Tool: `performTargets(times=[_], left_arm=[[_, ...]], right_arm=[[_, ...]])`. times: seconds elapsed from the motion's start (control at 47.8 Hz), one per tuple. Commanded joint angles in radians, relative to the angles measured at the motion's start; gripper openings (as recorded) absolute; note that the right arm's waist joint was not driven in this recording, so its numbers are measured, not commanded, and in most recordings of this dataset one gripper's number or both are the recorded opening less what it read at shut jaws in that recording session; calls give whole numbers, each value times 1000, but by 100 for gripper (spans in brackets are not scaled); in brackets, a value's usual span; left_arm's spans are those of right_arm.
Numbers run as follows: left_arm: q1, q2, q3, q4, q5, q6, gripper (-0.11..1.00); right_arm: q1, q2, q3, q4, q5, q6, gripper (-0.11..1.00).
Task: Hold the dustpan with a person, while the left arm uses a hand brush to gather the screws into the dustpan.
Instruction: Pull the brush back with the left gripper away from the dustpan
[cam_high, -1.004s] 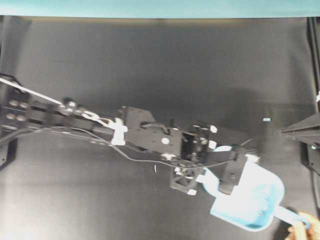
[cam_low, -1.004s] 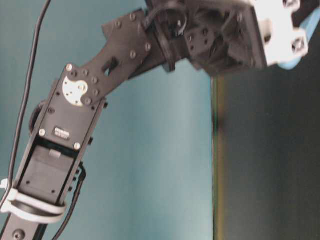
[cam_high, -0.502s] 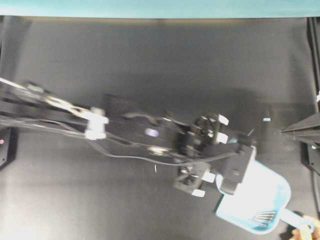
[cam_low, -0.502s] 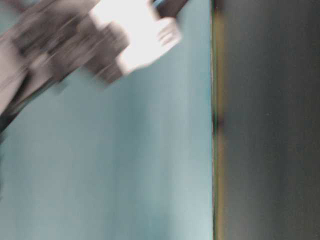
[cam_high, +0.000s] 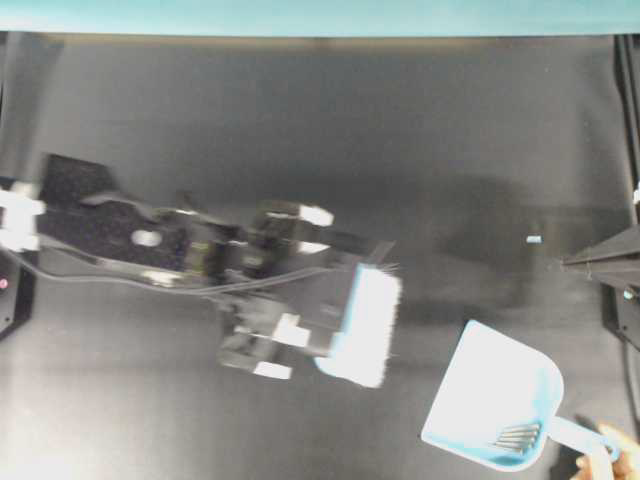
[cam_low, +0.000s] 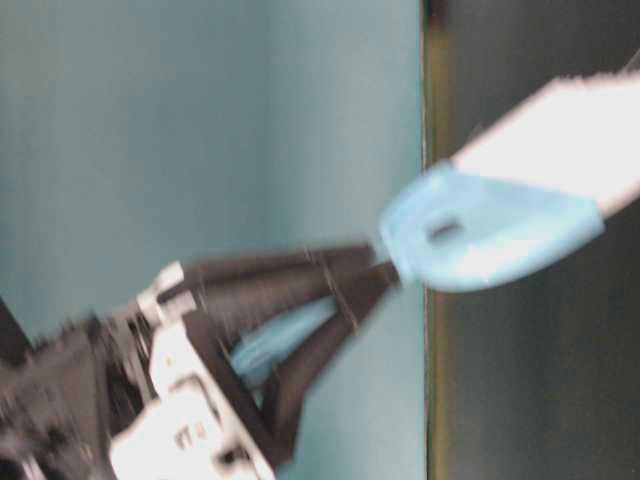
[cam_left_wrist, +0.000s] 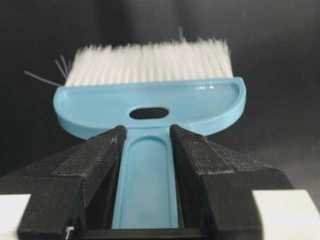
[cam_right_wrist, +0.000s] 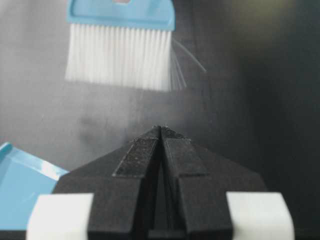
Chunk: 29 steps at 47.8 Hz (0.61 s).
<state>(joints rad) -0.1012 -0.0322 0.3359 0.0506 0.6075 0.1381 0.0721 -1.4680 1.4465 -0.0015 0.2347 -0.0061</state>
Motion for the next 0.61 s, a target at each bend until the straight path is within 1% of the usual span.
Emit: performTargets(times=[0.0, 0.126, 0.188, 0.356, 0.46, 0.586], left_arm=[[0, -66, 54, 3, -44, 0, 31], [6, -110, 129, 3, -120, 8, 31], [6, -130, 169, 3, -186, 9, 31], [6, -137, 242, 3, -310, 9, 31], [6, -133, 288, 3, -360, 9, 31], [14, -135, 337, 3, -387, 8, 31]], right_arm=[[0, 3, -5, 2, -9, 3, -1], [0, 2, -5, 2, -9, 3, -1], [0, 2, -5, 2, -9, 3, -1], [0, 2, -3, 2, -9, 3, -1], [0, 2, -5, 2, -9, 3, -1], [0, 0, -5, 2, -9, 2, -1]])
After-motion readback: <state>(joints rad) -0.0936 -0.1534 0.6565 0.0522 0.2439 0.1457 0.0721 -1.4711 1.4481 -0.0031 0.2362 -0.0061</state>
